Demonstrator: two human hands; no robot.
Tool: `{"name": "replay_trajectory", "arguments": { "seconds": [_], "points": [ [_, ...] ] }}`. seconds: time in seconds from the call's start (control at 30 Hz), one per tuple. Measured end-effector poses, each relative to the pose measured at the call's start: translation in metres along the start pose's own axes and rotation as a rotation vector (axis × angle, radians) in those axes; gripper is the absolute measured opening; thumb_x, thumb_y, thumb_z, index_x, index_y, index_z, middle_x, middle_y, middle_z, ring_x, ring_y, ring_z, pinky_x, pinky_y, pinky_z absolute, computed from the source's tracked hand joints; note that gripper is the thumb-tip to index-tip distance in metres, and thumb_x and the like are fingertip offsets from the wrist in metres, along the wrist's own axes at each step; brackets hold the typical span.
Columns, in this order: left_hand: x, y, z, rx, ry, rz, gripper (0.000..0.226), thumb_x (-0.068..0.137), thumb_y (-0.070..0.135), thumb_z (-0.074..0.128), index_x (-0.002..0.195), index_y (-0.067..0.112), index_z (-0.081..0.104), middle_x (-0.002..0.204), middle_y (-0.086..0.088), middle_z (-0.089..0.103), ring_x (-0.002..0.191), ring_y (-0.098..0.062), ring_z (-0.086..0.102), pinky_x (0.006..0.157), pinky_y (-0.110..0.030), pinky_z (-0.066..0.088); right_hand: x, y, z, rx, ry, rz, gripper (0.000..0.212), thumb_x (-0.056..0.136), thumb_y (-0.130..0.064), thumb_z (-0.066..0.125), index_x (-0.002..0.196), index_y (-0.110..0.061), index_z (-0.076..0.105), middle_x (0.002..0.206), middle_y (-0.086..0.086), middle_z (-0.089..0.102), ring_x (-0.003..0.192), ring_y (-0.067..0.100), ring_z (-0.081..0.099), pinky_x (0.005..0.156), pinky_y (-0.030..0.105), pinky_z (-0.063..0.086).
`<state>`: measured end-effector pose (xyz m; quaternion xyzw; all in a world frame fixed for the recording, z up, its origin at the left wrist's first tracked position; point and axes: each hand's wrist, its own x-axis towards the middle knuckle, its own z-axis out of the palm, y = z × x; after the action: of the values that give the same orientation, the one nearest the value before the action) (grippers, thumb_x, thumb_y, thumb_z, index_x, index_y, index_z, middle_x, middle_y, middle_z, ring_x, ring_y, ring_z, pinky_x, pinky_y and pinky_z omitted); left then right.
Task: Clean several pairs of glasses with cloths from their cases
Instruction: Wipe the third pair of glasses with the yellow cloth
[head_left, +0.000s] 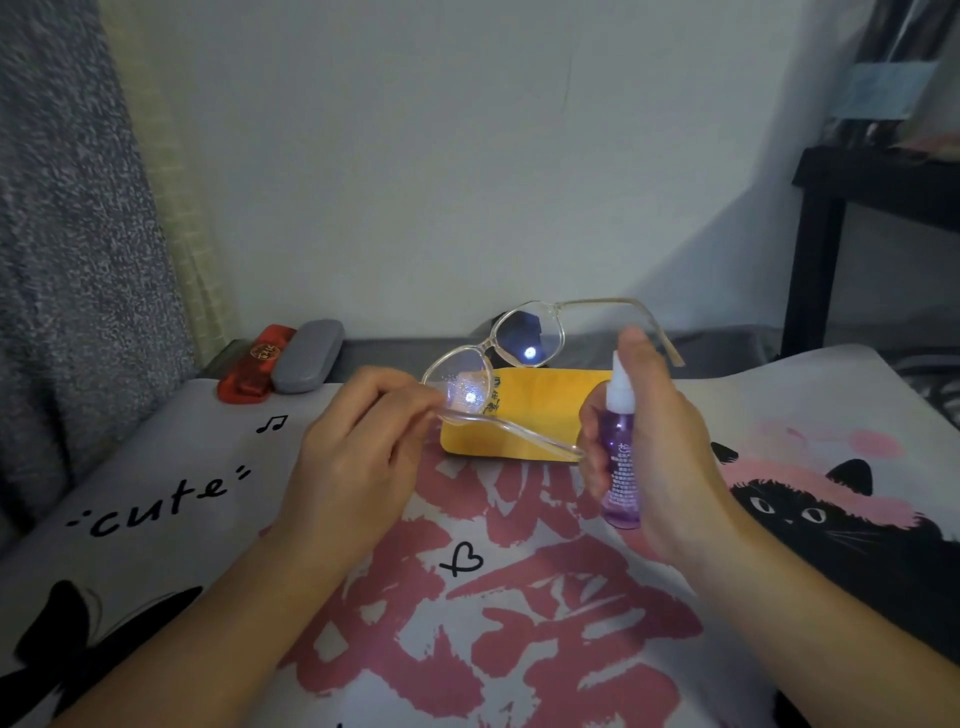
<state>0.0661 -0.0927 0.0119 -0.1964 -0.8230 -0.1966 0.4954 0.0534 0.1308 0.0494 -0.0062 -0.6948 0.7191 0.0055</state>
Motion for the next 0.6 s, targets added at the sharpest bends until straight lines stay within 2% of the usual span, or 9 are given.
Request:
{"name": "replay_trajectory", "arguments": {
  "seconds": [0.13, 0.27, 0.37, 0.5, 0.6],
  "points": [
    [0.001, 0.0038, -0.0001, 0.01, 0.007, 0.012, 0.012, 0.094, 0.001, 0.064, 0.097, -0.001, 0.075, 0.095, -0.012, 0.065, 0.086, -0.014, 0.059, 0.087, -0.009, 0.041, 0.0014, -0.0013, -0.0001, -0.065, -0.014, 0.018, 0.08, 0.096, -0.064, 0.037, 0.057, 0.004, 0.05, 0.048, 0.019, 0.042, 0.043, 0.024, 0.038, 0.061, 0.039, 0.041],
    [0.0015, 0.0049, 0.0008, 0.001, 0.006, 0.018, 0.014, 0.096, 0.003, 0.062, 0.097, -0.001, 0.075, 0.095, -0.012, 0.065, 0.087, -0.012, 0.058, 0.089, -0.006, 0.038, -0.0018, -0.0049, 0.001, -0.096, -0.012, -0.001, 0.066, 0.096, -0.053, 0.037, 0.051, -0.006, 0.052, 0.049, 0.02, 0.043, 0.042, 0.024, 0.038, 0.063, 0.041, 0.042],
    [0.0006, 0.0048, 0.0013, -0.012, 0.011, -0.006, 0.012, 0.095, 0.003, 0.063, 0.096, 0.0, 0.075, 0.094, -0.01, 0.065, 0.085, -0.011, 0.058, 0.086, -0.009, 0.041, -0.0032, -0.0025, 0.0004, -0.099, -0.013, -0.047, 0.068, 0.099, -0.053, 0.035, 0.053, -0.007, 0.053, 0.049, 0.018, 0.044, 0.043, 0.025, 0.038, 0.057, 0.038, 0.04],
    [0.0018, 0.0025, 0.0018, -0.091, 0.025, -0.156, 0.008, 0.093, 0.002, 0.067, 0.097, 0.004, 0.074, 0.096, -0.004, 0.065, 0.087, -0.008, 0.061, 0.079, -0.016, 0.048, -0.0049, 0.0001, 0.0022, -0.063, -0.051, -0.06, 0.077, 0.1, -0.06, 0.033, 0.055, 0.0, 0.049, 0.048, 0.021, 0.041, 0.041, 0.024, 0.036, 0.051, 0.034, 0.037],
    [0.0071, 0.0047, -0.0012, -0.23, 0.053, -0.442, 0.009, 0.092, 0.005, 0.072, 0.095, 0.014, 0.074, 0.094, 0.004, 0.069, 0.092, -0.001, 0.064, 0.084, -0.017, 0.05, -0.0057, 0.0042, 0.0044, -0.097, -0.105, -0.098, 0.084, 0.099, -0.066, 0.031, 0.057, 0.004, 0.046, 0.049, 0.023, 0.042, 0.041, 0.024, 0.038, 0.051, 0.033, 0.037]
  ]
}}
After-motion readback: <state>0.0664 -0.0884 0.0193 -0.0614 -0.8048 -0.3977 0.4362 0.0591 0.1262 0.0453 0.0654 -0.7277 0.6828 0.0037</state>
